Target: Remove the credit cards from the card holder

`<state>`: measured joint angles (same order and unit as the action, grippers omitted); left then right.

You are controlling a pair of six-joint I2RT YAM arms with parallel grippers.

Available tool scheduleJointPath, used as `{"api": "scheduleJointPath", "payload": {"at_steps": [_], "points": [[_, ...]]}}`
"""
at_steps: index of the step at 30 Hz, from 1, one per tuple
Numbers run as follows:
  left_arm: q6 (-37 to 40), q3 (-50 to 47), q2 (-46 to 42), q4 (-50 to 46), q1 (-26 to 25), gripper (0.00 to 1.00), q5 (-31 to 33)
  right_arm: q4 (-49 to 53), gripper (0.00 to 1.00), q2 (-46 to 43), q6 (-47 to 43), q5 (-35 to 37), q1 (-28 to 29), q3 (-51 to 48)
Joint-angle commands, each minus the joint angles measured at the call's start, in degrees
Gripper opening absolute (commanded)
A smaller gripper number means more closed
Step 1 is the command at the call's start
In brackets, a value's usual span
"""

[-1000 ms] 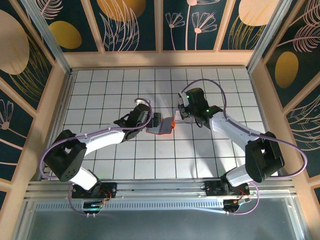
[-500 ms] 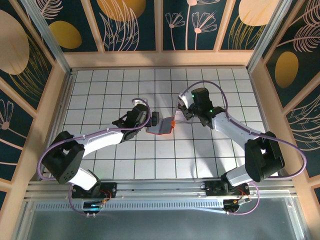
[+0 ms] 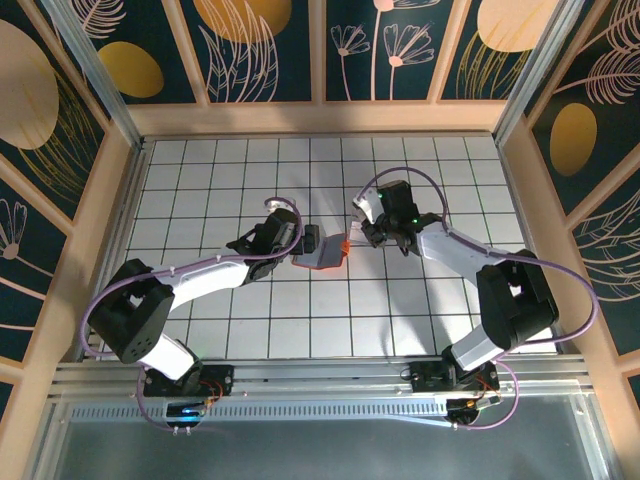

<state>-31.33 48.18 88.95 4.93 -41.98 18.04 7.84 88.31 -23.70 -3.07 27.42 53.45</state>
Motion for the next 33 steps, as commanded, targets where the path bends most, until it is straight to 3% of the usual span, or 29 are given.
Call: {"api": "scheduleJointPath", "payload": {"at_steps": [1,25,33], "points": [[-0.84,0.86,0.87,0.78,0.37,0.99,-0.49,1.38,0.0,0.87,-0.83,-0.16,-0.4,0.49],[-1.28,2.0,3.25,0.78,0.5,0.99,-2.86,3.28,0.0,11.41,-0.02,-6.57,-0.87,9.17],[-1.63,2.06,3.25,0.7,0.54,0.99,-2.95,11.37,0.0,13.19,-2.31,-7.58,-2.23,13.65]]}}
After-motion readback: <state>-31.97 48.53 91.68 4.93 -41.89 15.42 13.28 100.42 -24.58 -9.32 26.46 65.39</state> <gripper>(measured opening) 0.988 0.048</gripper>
